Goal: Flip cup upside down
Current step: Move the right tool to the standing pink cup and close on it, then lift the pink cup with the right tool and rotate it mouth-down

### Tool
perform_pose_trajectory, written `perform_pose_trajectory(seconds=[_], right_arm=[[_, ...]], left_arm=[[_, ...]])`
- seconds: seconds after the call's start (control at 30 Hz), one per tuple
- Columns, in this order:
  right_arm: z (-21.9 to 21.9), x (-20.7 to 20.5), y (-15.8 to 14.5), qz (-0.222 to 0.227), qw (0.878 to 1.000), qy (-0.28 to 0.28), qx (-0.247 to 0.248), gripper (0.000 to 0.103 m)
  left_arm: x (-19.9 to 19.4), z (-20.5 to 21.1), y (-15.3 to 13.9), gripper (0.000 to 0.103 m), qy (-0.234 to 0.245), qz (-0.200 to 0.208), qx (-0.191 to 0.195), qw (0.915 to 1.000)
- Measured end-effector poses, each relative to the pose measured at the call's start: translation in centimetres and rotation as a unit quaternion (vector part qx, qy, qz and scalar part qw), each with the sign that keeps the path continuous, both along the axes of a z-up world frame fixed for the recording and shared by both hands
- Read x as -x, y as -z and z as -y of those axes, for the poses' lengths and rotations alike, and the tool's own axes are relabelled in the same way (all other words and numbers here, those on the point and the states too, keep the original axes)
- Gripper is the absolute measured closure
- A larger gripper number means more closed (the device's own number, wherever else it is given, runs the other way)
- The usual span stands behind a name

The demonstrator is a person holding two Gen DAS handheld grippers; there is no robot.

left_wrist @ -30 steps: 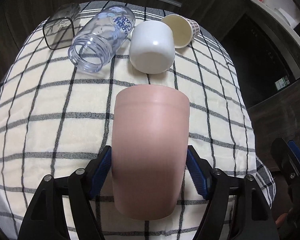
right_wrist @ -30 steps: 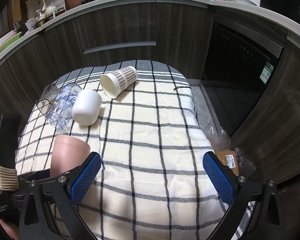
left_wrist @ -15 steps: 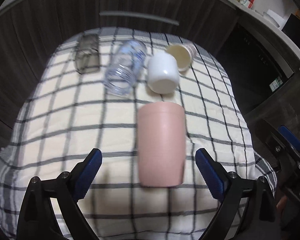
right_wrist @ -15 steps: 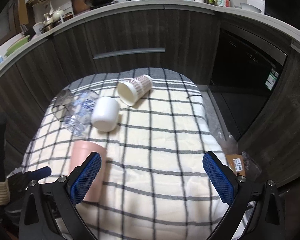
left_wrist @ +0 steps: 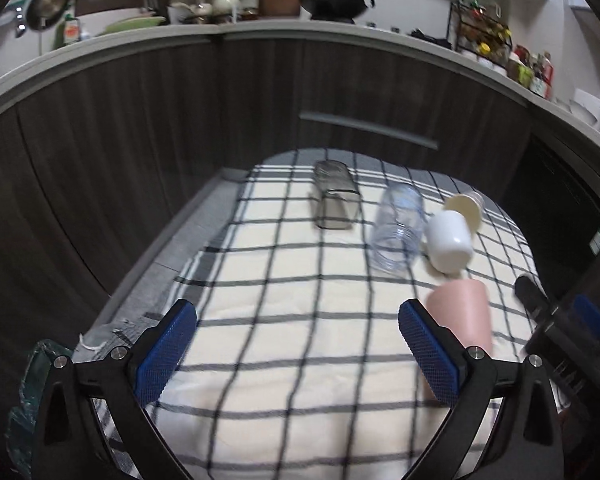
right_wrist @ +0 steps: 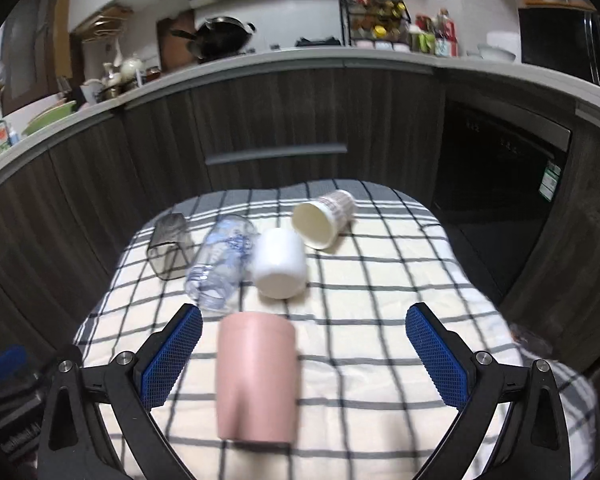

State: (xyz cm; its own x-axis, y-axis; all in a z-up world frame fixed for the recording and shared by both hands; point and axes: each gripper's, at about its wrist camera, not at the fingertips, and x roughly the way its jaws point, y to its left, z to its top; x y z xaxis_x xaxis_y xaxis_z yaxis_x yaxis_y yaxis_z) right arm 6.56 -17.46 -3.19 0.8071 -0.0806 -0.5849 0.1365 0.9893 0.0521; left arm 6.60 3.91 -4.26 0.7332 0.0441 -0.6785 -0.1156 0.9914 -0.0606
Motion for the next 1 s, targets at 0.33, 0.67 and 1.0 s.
perform_pose_trajectory(seconds=[0.33,0.67,1.0], right_arm=[[-4.6,-0.3,5.5,-0.025,0.998,-0.018,0.05,0.008],[-5.3,-0.8,9.1,-0.046,0.997,-0.011,0.061,0.023],[-4.8,-1.5,10.0,-0.064,0.997,-0.015,0.041,0.034]], left_arm=[[-0.9,-1.8,3.5,0.0,-0.036,-0.025,-0.002,0.9991],[-0.9,-0.4,4.1,0.0,-0.016,-0.034,-0.03,0.9989],[-1.1,-0.6,4.3,0.0,-0.017,-0.044,-0.022,0.9986]])
